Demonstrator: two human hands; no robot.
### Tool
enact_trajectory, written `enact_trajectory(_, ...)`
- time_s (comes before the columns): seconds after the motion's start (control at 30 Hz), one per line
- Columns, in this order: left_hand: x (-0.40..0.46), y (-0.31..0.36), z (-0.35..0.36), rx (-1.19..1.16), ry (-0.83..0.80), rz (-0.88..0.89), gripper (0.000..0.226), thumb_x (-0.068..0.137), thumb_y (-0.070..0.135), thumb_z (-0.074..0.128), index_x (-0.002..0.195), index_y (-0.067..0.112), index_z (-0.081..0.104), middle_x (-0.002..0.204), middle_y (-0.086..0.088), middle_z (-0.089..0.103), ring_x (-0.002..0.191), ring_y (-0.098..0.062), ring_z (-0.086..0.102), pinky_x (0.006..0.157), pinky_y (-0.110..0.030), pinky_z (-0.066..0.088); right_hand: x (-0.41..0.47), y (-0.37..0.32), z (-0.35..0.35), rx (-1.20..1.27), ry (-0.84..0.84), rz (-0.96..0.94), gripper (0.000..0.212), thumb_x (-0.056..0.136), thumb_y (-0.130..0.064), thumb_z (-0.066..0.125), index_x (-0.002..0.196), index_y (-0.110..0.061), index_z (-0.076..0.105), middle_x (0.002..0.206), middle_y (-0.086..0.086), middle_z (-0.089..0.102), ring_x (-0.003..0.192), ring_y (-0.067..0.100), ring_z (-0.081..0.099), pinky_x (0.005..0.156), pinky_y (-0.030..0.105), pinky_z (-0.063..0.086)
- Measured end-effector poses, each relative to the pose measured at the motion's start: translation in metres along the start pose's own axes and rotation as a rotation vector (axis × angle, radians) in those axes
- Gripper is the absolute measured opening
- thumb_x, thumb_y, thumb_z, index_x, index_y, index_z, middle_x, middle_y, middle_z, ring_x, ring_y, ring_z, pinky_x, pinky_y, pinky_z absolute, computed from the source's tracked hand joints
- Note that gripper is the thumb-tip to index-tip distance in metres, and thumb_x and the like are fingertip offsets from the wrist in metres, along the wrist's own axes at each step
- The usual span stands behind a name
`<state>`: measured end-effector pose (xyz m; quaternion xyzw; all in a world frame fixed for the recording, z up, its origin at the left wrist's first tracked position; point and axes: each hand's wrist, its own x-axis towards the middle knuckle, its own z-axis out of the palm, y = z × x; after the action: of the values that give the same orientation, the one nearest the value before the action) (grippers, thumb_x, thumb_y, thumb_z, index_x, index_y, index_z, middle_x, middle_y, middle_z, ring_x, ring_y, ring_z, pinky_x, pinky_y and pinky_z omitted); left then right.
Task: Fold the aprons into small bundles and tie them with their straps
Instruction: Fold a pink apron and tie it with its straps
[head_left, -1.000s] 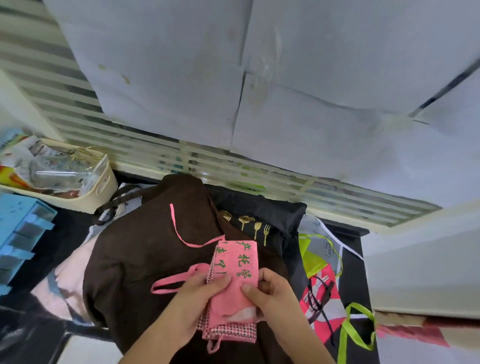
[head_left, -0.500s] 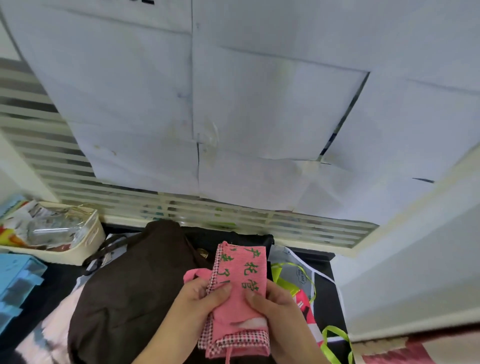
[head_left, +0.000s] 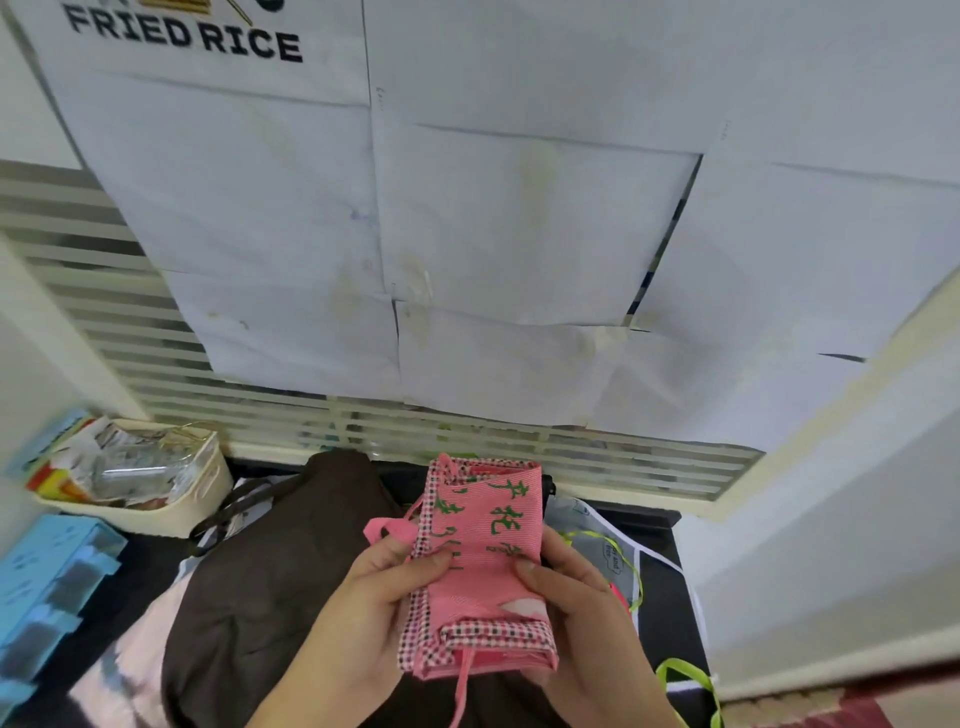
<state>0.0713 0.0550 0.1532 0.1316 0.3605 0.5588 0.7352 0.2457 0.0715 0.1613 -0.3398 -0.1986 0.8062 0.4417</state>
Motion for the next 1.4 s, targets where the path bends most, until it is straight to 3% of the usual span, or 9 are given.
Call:
enact_trajectory(0.2, -0.013, 0.011, 0.006, -0.005, -0.158, 0.007, 0.050, 0.056, -0.003, 0.093, 0.103, -0.010, 0.076, 0.104, -0.034, 0.073, 0.089, -0.043, 0.077, 0.074, -0.046, 0.065, -0.002, 0.000, -0.003, 0.001, -0.002, -0.041, 0.025, 0.082, 0.006, 0.065, 0.105, 0.006, 0.073, 0.108, 0.031, 0.069, 0.089, 0.040, 0.069, 0.077, 0.046, 0.058)
enact_trajectory(0.37, -0.013, 0.011, 0.010, 0.125, -0.048, 0.034, 0.034, 0.076, -0.015, 0.045, 0.087, -0.009, 0.077, 0.094, -0.037, 0.070, 0.081, -0.044, 0.075, 0.068, -0.048, 0.065, -0.005, -0.004, -0.004, -0.082, 0.016, -0.048, 0.013, 0.078, 0.005, 0.057, 0.080, 0.002, 0.069, 0.088, 0.027, 0.064, 0.066, 0.034, 0.064, 0.060, 0.038, 0.051)
enact_trajectory(0.53, -0.017, 0.014, 0.010, 0.426, 0.001, 0.162, 0.032, 0.082, -0.013, 0.051, 0.086, -0.001, 0.081, 0.096, -0.031, 0.074, 0.089, -0.040, 0.075, 0.075, -0.041, 0.065, -0.015, -0.022, 0.009, -0.288, -0.026, 0.064, 0.031, 0.089, -0.034, 0.064, 0.096, -0.004, 0.063, 0.100, 0.024, 0.067, 0.088, 0.038, 0.066, 0.071, 0.039, 0.054)
enact_trajectory(0.73, -0.016, 0.021, 0.000, 0.608, 0.103, 0.236, 0.041, 0.090, -0.018, 0.052, 0.080, 0.006, 0.083, 0.095, -0.025, 0.077, 0.088, -0.041, 0.074, 0.084, -0.053, 0.060, -0.023, -0.020, 0.015, -0.803, 0.091, -0.183, 0.020, 0.095, 0.005, 0.065, 0.095, -0.014, 0.071, 0.106, 0.008, 0.075, 0.098, 0.030, 0.074, 0.085, 0.047, 0.062)
enact_trajectory(0.9, -0.015, 0.030, -0.016, 0.214, 0.343, 0.088, 0.017, 0.098, 0.001, 0.050, 0.095, 0.000, 0.067, 0.081, -0.018, 0.067, 0.054, -0.026, 0.064, 0.046, -0.033, 0.058, -0.028, -0.025, 0.021, -0.964, 0.201, -0.427, 0.033, 0.091, 0.009, 0.067, 0.089, -0.024, 0.072, 0.099, -0.002, 0.075, 0.092, 0.022, 0.072, 0.084, 0.047, 0.062)
enact_trajectory(1.03, -0.031, 0.025, -0.027, 0.465, 0.353, -0.197, 0.020, 0.100, 0.019, 0.058, 0.094, 0.003, 0.069, 0.065, -0.019, 0.061, 0.038, -0.023, 0.047, 0.042, -0.025, 0.041, -0.027, -0.025, 0.023, -0.955, 0.224, -0.480, 0.032, 0.091, 0.009, 0.068, 0.091, -0.023, 0.073, 0.094, 0.001, 0.075, 0.085, 0.042, 0.069, 0.078, 0.067, 0.056)
enact_trajectory(1.1, -0.034, 0.026, -0.023, 0.604, 0.384, -0.024, 0.034, 0.100, 0.017, 0.064, 0.067, 0.008, 0.064, 0.052, -0.018, 0.050, 0.036, -0.021, 0.042, 0.046, -0.025, 0.034, -0.026, -0.024, 0.022, -0.982, 0.239, -0.495, 0.033, 0.092, 0.008, 0.068, 0.092, -0.025, 0.073, 0.094, 0.002, 0.075, 0.080, 0.041, 0.070, 0.072, 0.068, 0.056)
enact_trajectory(1.27, -0.043, 0.036, 0.008, 1.083, 0.312, 0.648, 0.016, 0.089, 0.022, 0.078, 0.092, 0.035, 0.071, 0.100, 0.017, 0.068, 0.090, 0.003, 0.063, 0.081, -0.013, 0.045, -0.028, -0.021, 0.030, -1.047, 0.161, -0.507, 0.041, 0.090, 0.008, 0.069, 0.092, -0.032, 0.075, 0.108, -0.006, 0.075, 0.101, 0.022, 0.074, 0.081, 0.042, 0.064)
enact_trajectory(1.4, -0.033, 0.046, 0.013, 1.034, -0.084, 0.232, 0.023, 0.091, 0.030, 0.079, 0.115, 0.028, 0.077, 0.119, 0.003, 0.075, 0.113, -0.015, 0.070, 0.103, -0.037, 0.052, -0.030, -0.019, 0.035, -1.036, 0.061, -0.536, 0.042, 0.085, 0.014, 0.070, 0.091, -0.028, 0.076, 0.112, -0.005, 0.072, 0.109, 0.020, 0.070, 0.087, 0.042, 0.061)
